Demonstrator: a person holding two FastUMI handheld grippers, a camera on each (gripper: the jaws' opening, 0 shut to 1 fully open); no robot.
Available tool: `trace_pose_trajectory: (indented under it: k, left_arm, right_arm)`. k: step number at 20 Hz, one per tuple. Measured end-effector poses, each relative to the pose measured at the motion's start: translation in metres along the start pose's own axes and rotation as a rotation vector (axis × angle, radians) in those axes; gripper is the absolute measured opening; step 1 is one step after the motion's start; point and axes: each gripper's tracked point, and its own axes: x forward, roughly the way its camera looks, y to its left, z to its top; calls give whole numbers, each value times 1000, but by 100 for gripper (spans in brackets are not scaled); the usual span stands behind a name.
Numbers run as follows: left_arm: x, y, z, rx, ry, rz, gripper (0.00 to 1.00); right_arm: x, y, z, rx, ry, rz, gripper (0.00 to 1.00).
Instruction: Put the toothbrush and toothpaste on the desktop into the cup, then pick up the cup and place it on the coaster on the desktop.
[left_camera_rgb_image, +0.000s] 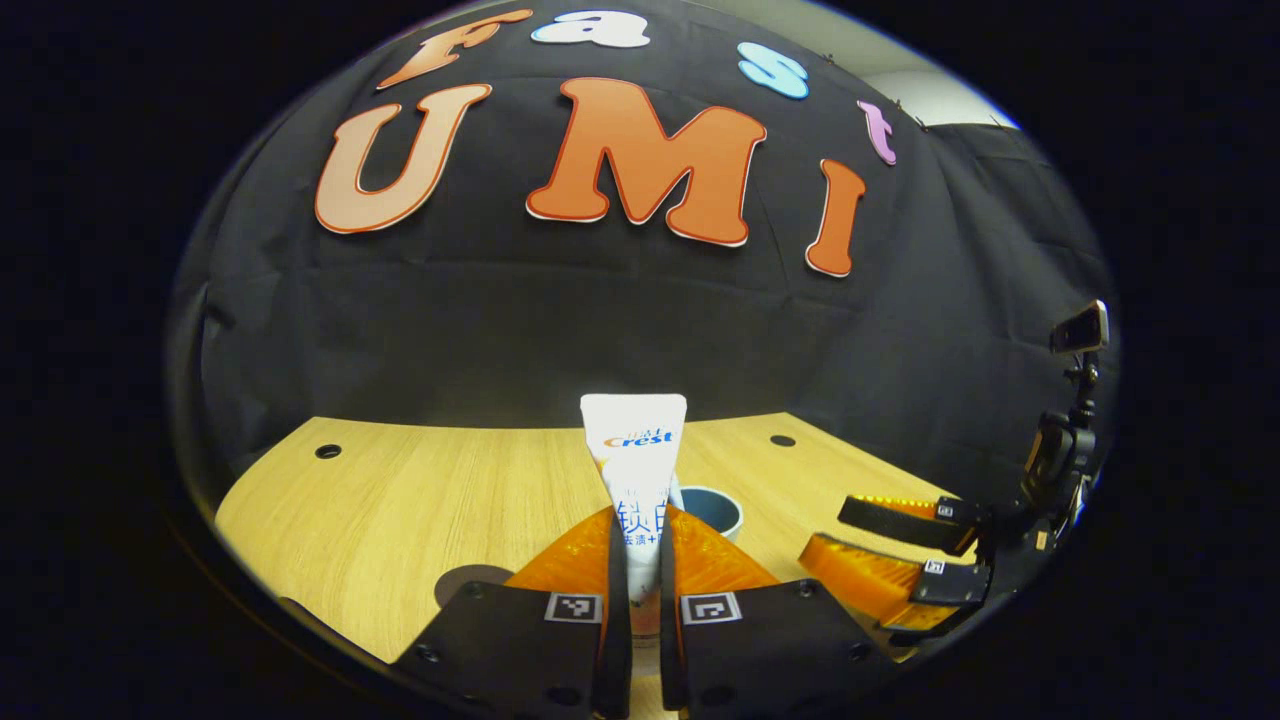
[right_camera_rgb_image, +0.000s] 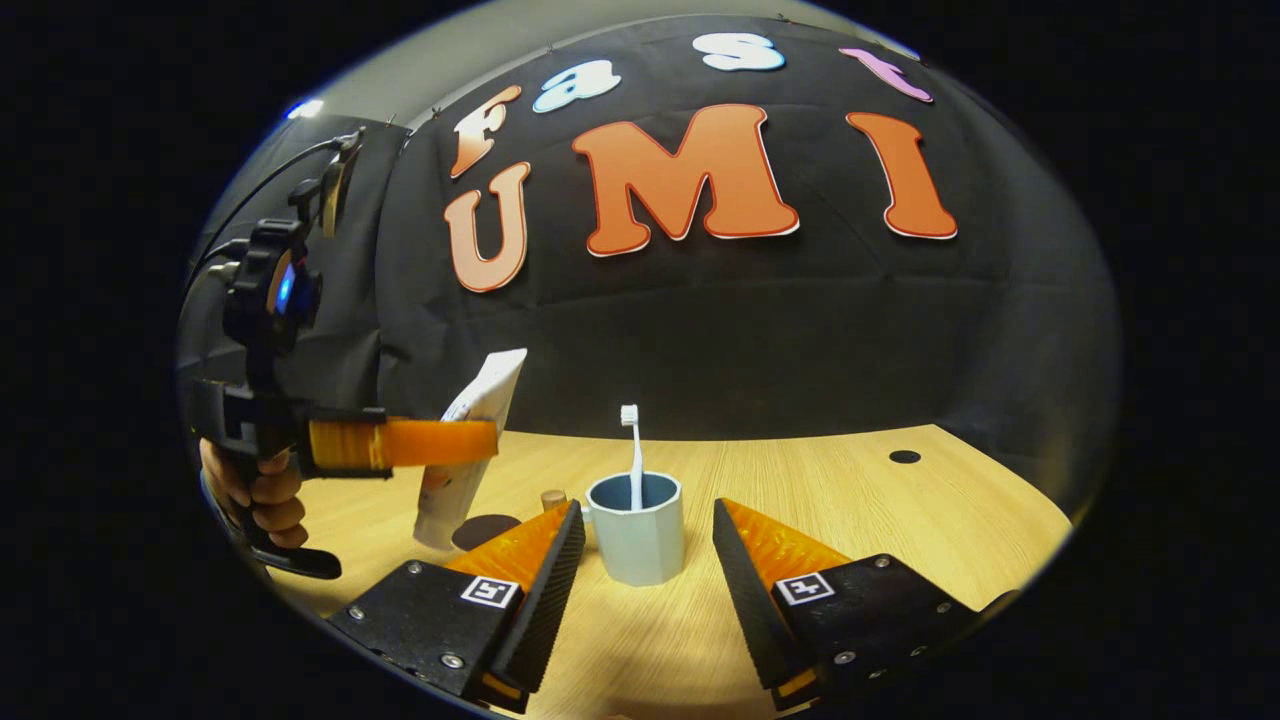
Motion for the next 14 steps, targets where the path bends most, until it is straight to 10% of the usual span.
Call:
trace_pose_trajectory:
  k: [14]
  left_arm:
    - [53, -34, 61, -61, -264, -91, 15]
  right_arm:
    - [-23, -18, 8, 33, -31, -44, 80]
